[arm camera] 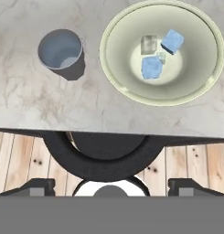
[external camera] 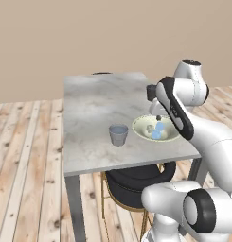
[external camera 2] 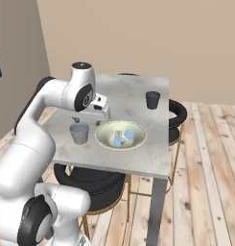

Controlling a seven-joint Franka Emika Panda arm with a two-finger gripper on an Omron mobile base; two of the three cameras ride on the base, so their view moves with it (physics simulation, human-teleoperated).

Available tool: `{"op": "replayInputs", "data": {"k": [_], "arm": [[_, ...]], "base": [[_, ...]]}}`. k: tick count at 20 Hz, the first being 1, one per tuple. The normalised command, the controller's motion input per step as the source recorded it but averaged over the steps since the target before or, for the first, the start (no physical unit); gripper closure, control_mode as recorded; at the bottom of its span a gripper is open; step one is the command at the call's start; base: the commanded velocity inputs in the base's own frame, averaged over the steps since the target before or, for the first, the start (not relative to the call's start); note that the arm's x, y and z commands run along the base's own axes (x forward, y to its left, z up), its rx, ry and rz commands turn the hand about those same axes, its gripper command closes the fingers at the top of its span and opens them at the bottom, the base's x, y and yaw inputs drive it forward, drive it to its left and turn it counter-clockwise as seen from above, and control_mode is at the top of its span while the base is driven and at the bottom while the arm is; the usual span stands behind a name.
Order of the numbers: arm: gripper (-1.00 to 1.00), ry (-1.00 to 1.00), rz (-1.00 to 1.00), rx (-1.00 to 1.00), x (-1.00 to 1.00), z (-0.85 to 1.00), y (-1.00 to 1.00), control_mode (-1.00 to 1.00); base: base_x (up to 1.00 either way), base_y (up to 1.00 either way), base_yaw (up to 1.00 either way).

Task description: There are four ice cubes in the ice bowl. Place two ice cubes in each glass of water.

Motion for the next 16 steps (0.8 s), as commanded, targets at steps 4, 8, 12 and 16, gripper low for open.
{"op": "replayInputs", "data": {"k": [4,8,12,16], "arm": [[-1.0,0.0,0.0,0.0,0.0,-0.16,-0.32,-1.0],[-1.0,0.0,0.0,0.0,0.04,-0.23,-0.2,-1.0],[-1.0,0.0,0.0,0.0,0.09,-0.26,-0.1,-1.0],[-1.0,0.0,0.0,0.0,0.12,-0.2,-0.01,-1.0]], "base": [[0.0,0.0,0.0],[0.0,0.0,0.0],[0.0,0.0,0.0],[0.0,0.0,0.0]]}}
